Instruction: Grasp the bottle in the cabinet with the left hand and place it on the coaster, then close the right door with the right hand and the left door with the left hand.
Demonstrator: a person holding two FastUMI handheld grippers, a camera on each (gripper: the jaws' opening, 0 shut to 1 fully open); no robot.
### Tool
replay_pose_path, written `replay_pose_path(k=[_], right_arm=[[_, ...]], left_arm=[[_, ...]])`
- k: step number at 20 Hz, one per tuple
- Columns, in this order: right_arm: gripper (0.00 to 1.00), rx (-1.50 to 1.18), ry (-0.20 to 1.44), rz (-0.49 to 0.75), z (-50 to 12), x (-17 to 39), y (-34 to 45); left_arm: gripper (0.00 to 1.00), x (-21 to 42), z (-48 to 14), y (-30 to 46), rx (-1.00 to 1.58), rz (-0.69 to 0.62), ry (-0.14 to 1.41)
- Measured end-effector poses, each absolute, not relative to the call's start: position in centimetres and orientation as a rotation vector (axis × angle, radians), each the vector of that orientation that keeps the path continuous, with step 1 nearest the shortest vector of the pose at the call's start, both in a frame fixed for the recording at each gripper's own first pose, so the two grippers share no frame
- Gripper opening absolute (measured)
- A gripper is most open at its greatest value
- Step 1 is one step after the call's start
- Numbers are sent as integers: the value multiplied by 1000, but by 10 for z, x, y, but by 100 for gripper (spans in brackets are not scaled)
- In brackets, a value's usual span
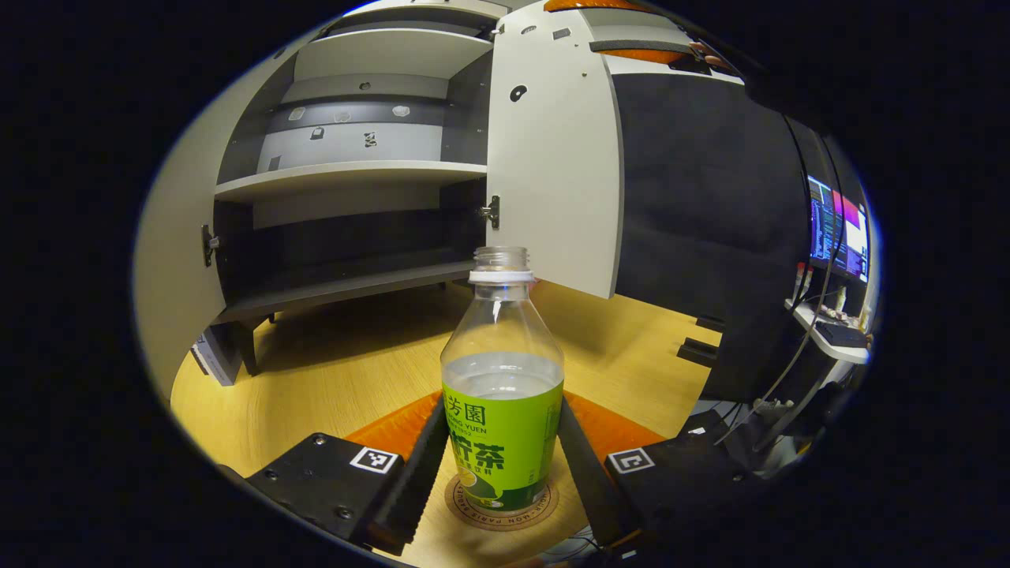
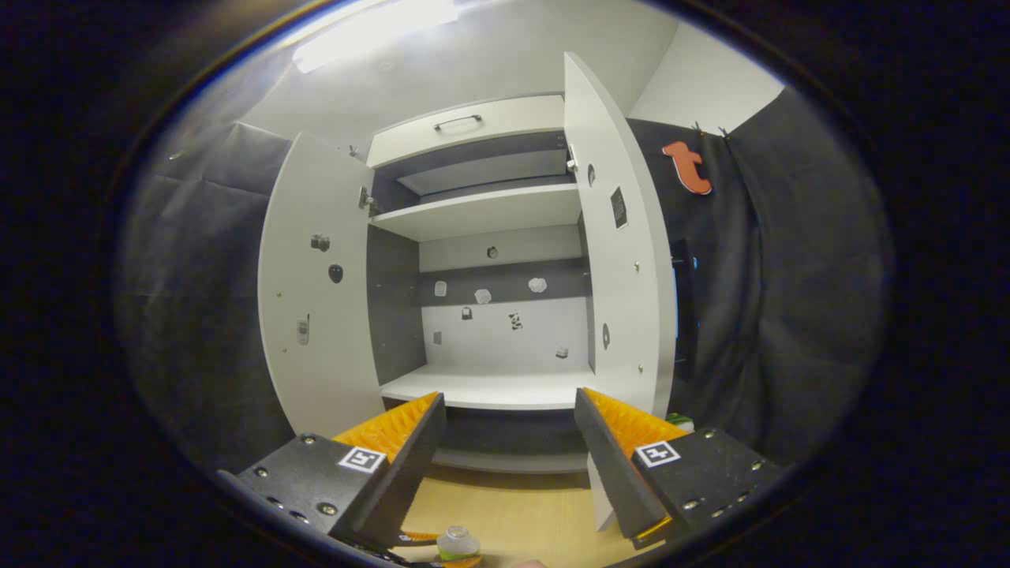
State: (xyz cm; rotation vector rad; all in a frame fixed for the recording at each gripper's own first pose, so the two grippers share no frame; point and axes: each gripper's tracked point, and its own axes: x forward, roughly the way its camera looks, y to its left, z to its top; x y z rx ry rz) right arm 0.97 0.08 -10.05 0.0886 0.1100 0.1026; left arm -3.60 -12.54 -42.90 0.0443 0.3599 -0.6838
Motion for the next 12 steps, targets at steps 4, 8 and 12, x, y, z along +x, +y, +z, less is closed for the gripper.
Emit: replay_pose_path(k=[4, 8, 12], right_arm=[[99, 65, 124, 101, -103, 4, -1], [99, 66, 122, 99, -100, -6, 0], [99, 67, 120, 100, -98, -17, 1]], left_arm=[[83, -36, -429, -117, 53, -674, 373], [83, -43, -429, -110, 59, -672, 397], [85, -50, -424, -105, 72, -679, 412]])
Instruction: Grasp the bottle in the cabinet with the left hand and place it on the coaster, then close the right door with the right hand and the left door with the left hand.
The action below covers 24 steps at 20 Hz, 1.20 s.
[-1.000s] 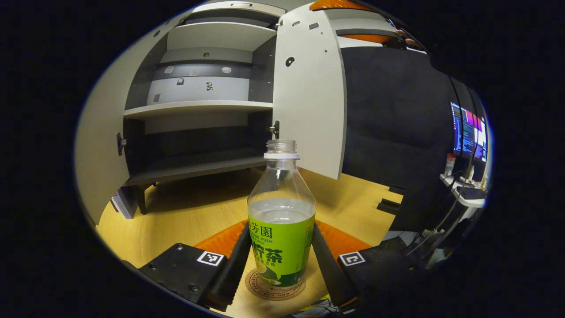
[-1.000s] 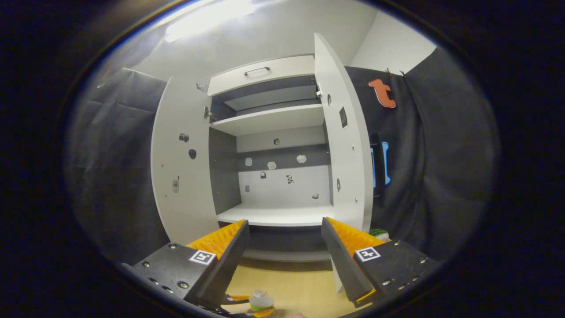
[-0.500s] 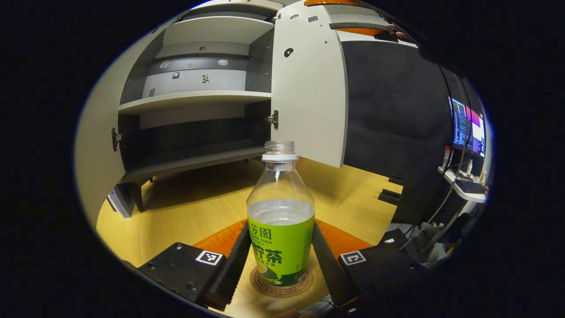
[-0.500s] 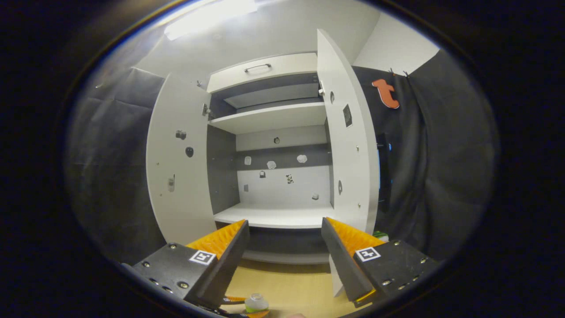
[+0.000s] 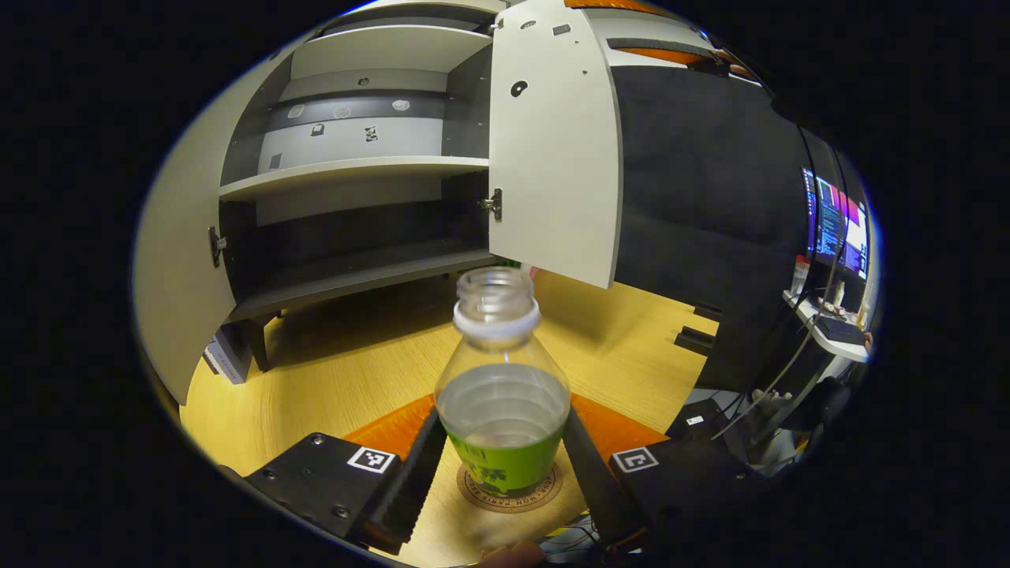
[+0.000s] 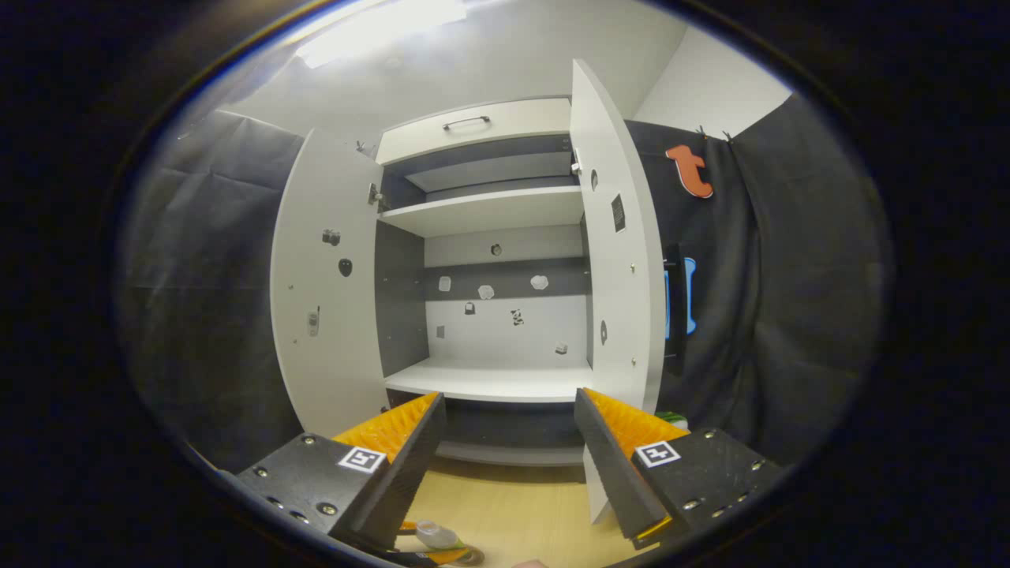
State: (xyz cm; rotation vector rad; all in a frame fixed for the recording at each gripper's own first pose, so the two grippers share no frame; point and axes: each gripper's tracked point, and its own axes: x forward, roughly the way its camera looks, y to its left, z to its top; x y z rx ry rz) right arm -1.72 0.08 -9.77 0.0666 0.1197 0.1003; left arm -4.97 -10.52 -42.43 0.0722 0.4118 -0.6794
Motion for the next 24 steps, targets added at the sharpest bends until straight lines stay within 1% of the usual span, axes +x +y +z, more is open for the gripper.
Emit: replay_pose_path(k=[4, 6, 7, 9, 10, 15, 18, 21, 22, 23, 24], right_arm=[[99, 70, 118, 83, -93, -30, -4], [99, 73, 97, 78, -86, -38, -9], [99, 73, 85, 73, -82, -43, -13], [99, 82, 61, 60, -76, -53, -25], [99, 92, 54, 48, -73, -57, -33], [99, 100, 9, -49, -61, -73, -95], [99, 94, -1, -117, -56, -77, -135], [99, 62, -27, -133, -43, -74, -164], [94, 43, -28, -137, -40, -71, -174], [99, 23, -30, -136, -38, -67, -182], [99, 6, -31, -132, -36, -61, -192]], left_arm=[[85, -51, -412, -97, 77, -656, 425], [87, -51, -394, -96, 68, -657, 411], [85, -50, -383, -96, 65, -659, 392], [87, -48, -359, -95, 61, -650, 372], [86, -49, -349, -95, 56, -649, 367], [85, -52, -275, -99, -20, -652, 309], [85, -45, -223, -97, -27, -632, 259], [85, -36, -171, -97, -16, -616, 190], [85, -34, -154, -98, -20, -610, 170], [85, -32, -137, -97, -26, -601, 151], [85, -29, -121, -95, -36, -588, 130]])
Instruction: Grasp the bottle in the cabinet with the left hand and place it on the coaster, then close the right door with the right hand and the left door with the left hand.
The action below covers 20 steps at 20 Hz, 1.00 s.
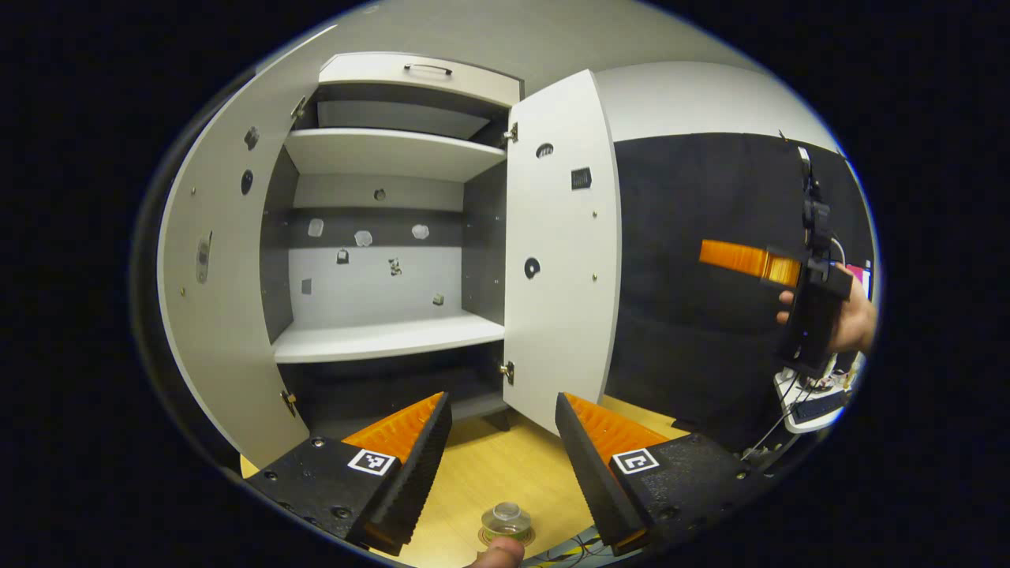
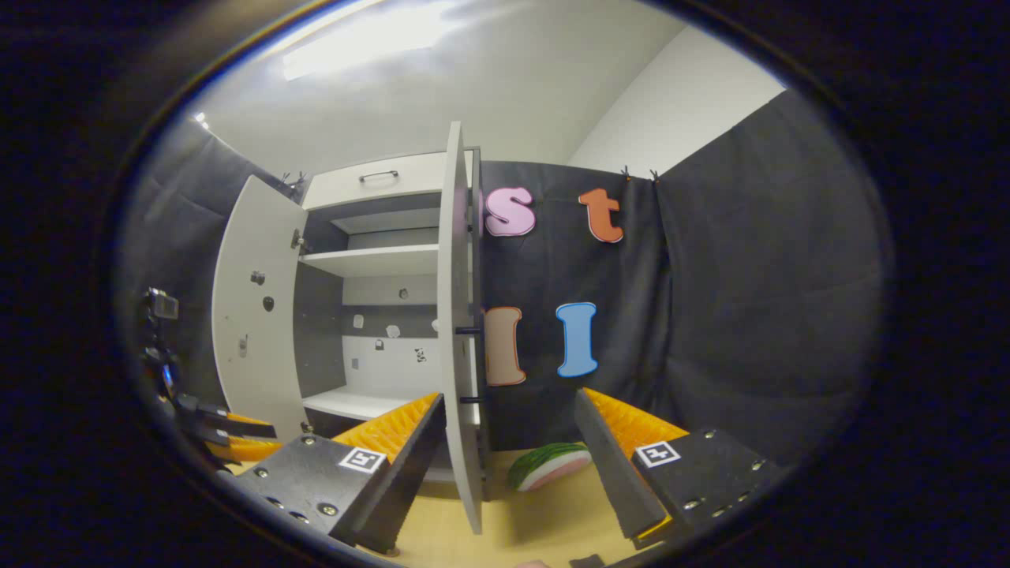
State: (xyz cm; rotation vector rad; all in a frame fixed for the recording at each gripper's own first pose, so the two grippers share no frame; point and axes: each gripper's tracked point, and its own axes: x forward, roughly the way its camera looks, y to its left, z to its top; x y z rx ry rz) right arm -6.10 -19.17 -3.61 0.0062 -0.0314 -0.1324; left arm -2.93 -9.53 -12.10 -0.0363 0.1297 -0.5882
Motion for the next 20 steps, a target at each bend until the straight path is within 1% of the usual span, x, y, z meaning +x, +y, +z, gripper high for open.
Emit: replay_pose_path(k=[1, 2, 3, 4, 5, 6, 7, 8, 9, 10, 11, 12, 13, 14, 18, 20], right_arm=[[99, -9, -29, -118, -35, -56, -198], [94, -19, -29, -106, -34, -50, -205], [95, -22, -23, -105, -33, -43, -215], [99, -23, -20, -119, -31, -34, -226], [99, -22, -21, -136, -28, -23, -237], [94, -16, -20, -145, -27, -14, -245], [99, -12, -12, -148, -29, -6, -252], [94, -16, -7, -160, -30, 1, -261], [99, -20, 3, -166, -32, 10, -267], [94, -30, 14, -160, -33, 18, -270], [99, -43, 16, -155, -33, 25, -273], [99, -50, 19, -142, -32, 32, -273], [99, -52, 30, -112, -35, 38, -267], [99, -56, 38, -90, -37, 44, -262], [99, -47, 66, -53, -43, 68, -237], [99, -39, 57, -23, -42, 79, -217]], left_arm=[[85, -24, -106, -89, -43, -548, 101], [89, -16, -95, -84, -49, -513, 85], [94, -18, -88, -77, -49, -492, 80], [99, -15, -82, -73, -47, -474, 77], [99, -13, -75, -71, -41, -466, 67], [99, -12, -70, -68, -28, -460, 57], [98, -11, -68, -63, -9, -449, 47], [98, -11, -68, -56, 13, -432, 46], [98, -11, -69, -51, 34, -417, 44], [98, -11, -70, -47, 41, -408, 42], [98, -12, -72, -45, 36, -402, 44], [98, -13, -75, -42, 27, -397, 58], [96, -14, -77, -38, 20, -390, 72], [98, -14, -76, -33, 16, -379, 77], [97, -20, -69, -15, 39, -386, 94], [97, -18, -63, 2, 79, -360, 82]])
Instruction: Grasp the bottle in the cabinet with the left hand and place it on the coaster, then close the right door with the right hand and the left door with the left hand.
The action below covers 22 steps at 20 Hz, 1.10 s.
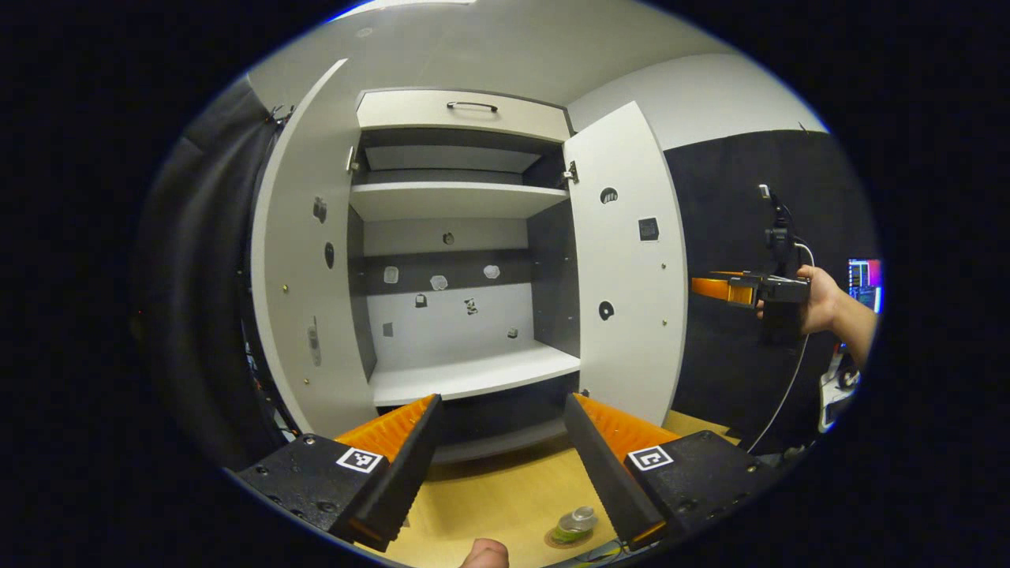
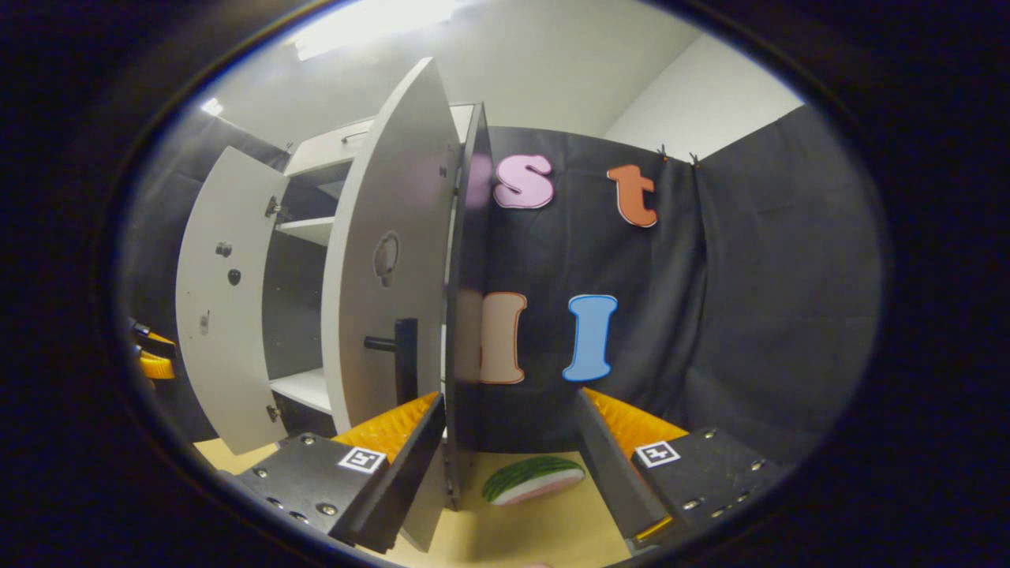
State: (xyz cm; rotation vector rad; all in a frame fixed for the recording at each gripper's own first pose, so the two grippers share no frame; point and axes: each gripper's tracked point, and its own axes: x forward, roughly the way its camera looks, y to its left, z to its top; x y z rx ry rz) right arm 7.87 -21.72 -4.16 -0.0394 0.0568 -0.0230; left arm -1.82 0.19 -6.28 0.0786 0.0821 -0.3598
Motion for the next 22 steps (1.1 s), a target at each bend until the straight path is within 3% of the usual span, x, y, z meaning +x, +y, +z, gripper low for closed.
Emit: replay_pose_path(k=[2, 3, 4, 5, 13, 14, 15, 22], right_arm=[[99, -57, 47, -66, -41, 91, -211], [88, -59, 37, -100, -37, 91, -215], [91, -44, 35, -116, -36, 91, -214], [88, -24, 42, -119, -37, 91, -212], [90, -13, 52, -26, -39, 93, -156], [85, -16, 53, -11, -39, 95, -146], [90, -19, 54, 0, -39, 97, -138], [90, -35, 58, 56, -41, 111, -89]], left_arm=[[97, -20, -59, 10, 75, -341, 79], [97, -23, -59, 12, 60, -337, 80], [97, -25, -59, 14, 50, -334, 84], [97, -28, -61, 17, 47, -330, 89], [97, -30, -59, 19, -2, -333, 72], [97, -27, -59, 21, 0, -324, 74], [96, -26, -60, 25, -1, -308, 74], [97, -35, -76, 59, -58, -243, 98]])
